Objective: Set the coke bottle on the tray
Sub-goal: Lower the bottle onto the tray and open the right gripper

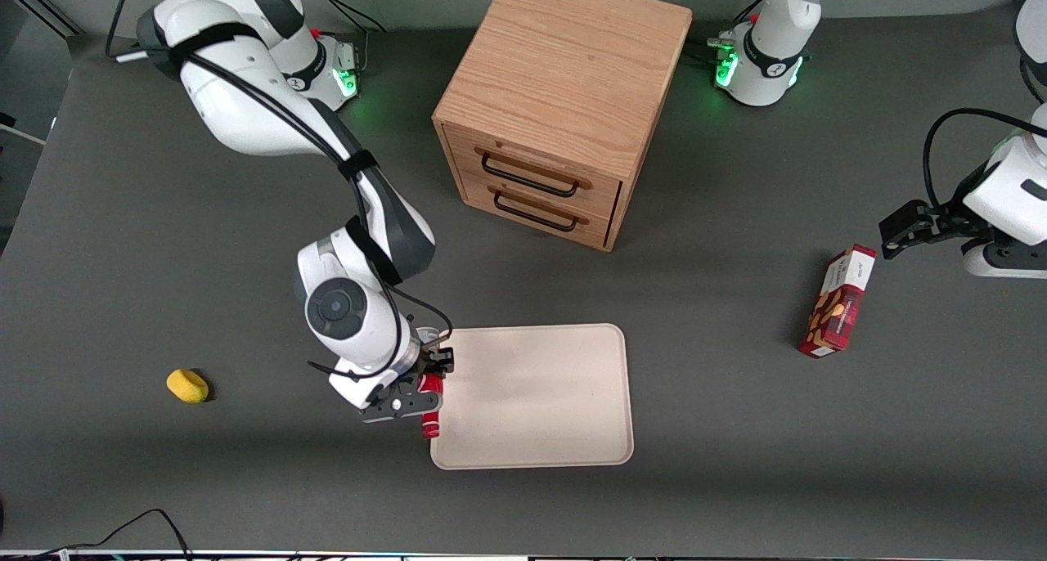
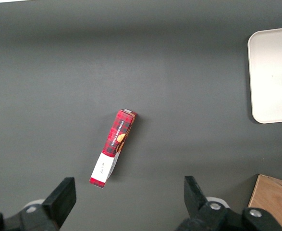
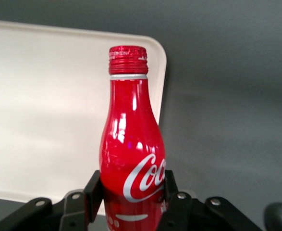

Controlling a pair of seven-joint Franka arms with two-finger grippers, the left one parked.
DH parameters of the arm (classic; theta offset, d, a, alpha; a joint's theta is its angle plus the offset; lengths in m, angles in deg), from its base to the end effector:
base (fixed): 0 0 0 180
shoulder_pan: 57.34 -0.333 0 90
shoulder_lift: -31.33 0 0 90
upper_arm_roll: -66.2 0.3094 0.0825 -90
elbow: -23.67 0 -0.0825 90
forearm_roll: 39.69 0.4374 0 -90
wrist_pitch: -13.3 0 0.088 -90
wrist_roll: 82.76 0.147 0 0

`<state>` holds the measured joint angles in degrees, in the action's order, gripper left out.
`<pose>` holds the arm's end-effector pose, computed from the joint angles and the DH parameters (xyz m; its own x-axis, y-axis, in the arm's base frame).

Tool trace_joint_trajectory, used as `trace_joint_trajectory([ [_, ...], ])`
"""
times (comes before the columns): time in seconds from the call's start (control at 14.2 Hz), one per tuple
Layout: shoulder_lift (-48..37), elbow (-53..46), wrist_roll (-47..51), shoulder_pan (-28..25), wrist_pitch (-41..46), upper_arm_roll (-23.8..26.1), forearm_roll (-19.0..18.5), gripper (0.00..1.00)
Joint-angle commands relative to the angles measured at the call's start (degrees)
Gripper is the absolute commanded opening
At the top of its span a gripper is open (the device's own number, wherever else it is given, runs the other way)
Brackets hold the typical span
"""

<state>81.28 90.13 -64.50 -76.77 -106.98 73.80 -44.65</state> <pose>0.7420 0.3413 0.2113 0.9880 0.1411 0.0630 0.1441 -0.9885 -0.0457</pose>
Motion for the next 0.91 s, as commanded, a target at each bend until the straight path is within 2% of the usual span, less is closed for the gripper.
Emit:
trace_joint_trajectory([
  [0.0, 2.95, -4.14, -2.87, -0.43, 0.05, -0.30, 3.63, 0.00],
  [0.14, 4.62, -4.14, -2.26, -0.60, -2.14, -0.22, 4.86, 0.00],
  [0.28, 5.94, -4.14, -2.34, -0.08, -3.46, -0.39, 9.16, 0.00],
  [0.77, 8.32, -4.06, -2.34, -0.16, -7.33, -0.57, 9.97, 0.00],
  [0.84, 8.49, -3.97, -2.34, -0.34, -8.03, -0.66, 9.97, 0.13],
])
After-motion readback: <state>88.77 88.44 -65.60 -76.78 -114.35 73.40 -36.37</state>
